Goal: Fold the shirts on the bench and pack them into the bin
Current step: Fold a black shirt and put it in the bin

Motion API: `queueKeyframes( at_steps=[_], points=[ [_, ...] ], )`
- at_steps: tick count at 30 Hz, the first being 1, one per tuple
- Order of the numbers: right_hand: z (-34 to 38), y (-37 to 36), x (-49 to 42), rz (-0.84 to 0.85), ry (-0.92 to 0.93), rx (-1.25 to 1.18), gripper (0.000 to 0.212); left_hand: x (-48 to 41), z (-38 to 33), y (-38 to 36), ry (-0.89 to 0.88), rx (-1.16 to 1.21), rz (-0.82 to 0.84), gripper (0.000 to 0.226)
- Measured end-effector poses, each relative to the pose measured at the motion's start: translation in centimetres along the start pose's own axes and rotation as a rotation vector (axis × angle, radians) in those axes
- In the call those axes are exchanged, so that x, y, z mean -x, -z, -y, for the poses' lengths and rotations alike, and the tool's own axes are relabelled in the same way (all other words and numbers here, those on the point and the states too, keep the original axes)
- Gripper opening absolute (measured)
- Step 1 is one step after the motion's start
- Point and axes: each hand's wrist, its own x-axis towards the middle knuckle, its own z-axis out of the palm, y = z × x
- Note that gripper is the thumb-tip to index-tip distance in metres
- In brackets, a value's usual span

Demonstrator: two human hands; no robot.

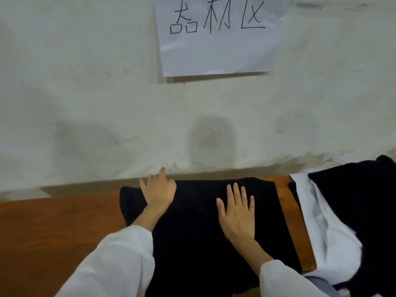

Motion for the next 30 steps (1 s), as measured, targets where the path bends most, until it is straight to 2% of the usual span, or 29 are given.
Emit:
queueKeyframes(
  at_steps=[2, 5, 8, 12, 14, 16, 18, 20, 23, 25, 30],
  points=[
    [0.2, 0.1, 0.1, 0.025, 0.002, 0.040, 0.090, 1.5, 1.3, -0.5, -0.161, -0.089, -0.094, 0.057],
    [0.6, 0.4, 1.0, 0.042, 0.030, 0.053, 0.089, 3.8, 2.2, -0.8, -0.366, -0.173, -0.069, 0.066],
    [0.7, 0.4, 3.2, 0.061, 0.066, 0.078, 0.089, 5.6, 3.4, -0.9, -0.389, -0.218, -0.060, 0.057],
    [0.5, 0.4, 7.1, 0.078, 0.080, 0.064, 0.087, 8.9, 6.1, -0.2, -0.427, -0.298, -0.004, 0.080],
    [0.4, 0.5, 8.4, 0.097, 0.090, 0.064, 0.079, 10.0, 7.1, 0.3, -0.434, -0.281, 0.041, 0.078],
    [0.2, 1.2, 8.9, 0.119, 0.106, 0.003, 0.070, 10.9, 7.4, 1.3, -0.413, -0.206, 0.065, 0.059],
    [-0.3, 2.4, 8.6, 0.036, 0.083, -0.162, 0.065, 12.1, 7.6, 2.0, -0.328, -0.105, -0.054, 0.052],
    [-1.2, 3.3, 7.8, -0.047, -0.033, -0.253, 0.064, 13.9, 7.8, 2.0, -0.138, -0.048, -0.164, 0.052],
    [-2.4, 2.9, 7.0, 0.027, -0.179, -0.137, 0.073, 16.1, 8.2, 0.6, 0.061, -0.093, -0.101, 0.062],
    [-3.0, 1.9, 6.6, 0.035, -0.149, -0.034, 0.076, 16.7, 7.9, -0.2, 0.058, -0.127, -0.090, 0.064],
    [-4.2, 2.0, 2.7, 0.045, -0.073, 0.050, 0.078, 16.2, 6.6, -1.0, 0.026, -0.197, -0.026, 0.062]
  ],
)
